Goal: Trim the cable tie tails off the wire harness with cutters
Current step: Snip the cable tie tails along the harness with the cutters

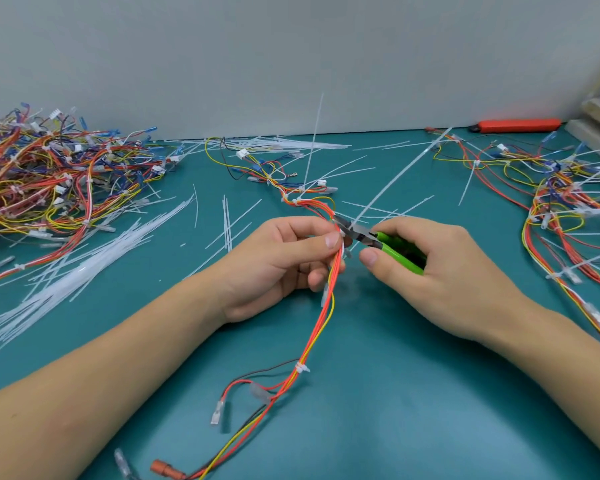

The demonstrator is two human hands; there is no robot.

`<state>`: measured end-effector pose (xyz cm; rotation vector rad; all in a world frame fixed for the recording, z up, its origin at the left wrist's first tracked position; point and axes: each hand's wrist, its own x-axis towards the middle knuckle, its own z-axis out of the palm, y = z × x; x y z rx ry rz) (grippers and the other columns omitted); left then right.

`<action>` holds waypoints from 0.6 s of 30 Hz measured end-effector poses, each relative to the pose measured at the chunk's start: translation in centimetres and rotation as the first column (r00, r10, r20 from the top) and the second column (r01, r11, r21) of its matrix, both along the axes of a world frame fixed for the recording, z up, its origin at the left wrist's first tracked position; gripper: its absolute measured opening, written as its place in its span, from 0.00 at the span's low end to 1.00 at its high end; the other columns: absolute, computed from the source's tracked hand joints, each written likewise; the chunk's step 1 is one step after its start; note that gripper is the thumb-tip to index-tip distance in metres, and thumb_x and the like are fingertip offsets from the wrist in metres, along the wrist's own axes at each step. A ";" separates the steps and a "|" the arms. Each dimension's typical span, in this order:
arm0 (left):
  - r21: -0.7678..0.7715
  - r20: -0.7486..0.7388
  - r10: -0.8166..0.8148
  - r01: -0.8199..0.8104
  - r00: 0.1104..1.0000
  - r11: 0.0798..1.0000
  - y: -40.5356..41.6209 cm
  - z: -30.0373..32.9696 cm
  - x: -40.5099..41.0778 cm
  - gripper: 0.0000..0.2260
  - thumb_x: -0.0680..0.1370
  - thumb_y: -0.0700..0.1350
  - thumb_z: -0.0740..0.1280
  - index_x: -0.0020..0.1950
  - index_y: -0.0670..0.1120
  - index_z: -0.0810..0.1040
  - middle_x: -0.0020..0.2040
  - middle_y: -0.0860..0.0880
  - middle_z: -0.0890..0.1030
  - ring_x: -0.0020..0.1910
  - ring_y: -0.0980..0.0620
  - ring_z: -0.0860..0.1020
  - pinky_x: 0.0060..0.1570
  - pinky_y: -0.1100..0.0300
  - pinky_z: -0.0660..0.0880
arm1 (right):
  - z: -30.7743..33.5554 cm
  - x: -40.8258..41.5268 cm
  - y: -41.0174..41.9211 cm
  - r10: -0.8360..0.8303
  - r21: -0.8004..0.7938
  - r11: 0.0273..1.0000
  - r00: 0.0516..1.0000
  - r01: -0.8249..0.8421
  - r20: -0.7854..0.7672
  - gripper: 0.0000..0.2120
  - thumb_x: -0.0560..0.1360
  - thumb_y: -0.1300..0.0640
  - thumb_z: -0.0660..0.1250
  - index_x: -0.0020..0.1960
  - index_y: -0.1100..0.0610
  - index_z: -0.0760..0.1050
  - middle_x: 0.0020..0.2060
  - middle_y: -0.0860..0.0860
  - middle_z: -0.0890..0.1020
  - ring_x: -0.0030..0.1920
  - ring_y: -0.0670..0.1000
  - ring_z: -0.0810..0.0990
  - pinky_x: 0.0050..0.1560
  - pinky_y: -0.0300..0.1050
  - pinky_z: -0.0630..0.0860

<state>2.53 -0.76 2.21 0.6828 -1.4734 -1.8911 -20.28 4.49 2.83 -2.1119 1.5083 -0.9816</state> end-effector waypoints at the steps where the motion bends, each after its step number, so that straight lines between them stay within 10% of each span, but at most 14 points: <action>1: -0.003 0.002 0.000 0.000 1.000 1.000 0.0 0.0 0.0 0.04 0.79 0.43 0.69 0.46 0.46 0.81 0.39 0.45 0.82 0.29 0.54 0.73 0.34 0.65 0.73 | 0.0 0.0 0.0 0.001 -0.001 1.000 1.000 -0.001 0.003 0.14 0.77 0.39 0.66 0.49 0.49 0.79 0.38 0.44 0.79 0.39 0.48 0.76 0.38 0.36 0.70; 18: -0.022 0.022 -0.008 0.009 1.000 1.000 0.3 0.3 0.0 0.04 0.78 0.43 0.69 0.49 0.43 0.80 0.39 0.45 0.81 0.29 0.54 0.72 0.35 0.65 0.73 | -0.2 -0.3 -0.2 0.012 -0.001 1.000 1.000 -0.012 0.000 0.24 0.75 0.32 0.64 0.40 0.53 0.75 0.30 0.49 0.73 0.30 0.46 0.68 0.32 0.42 0.66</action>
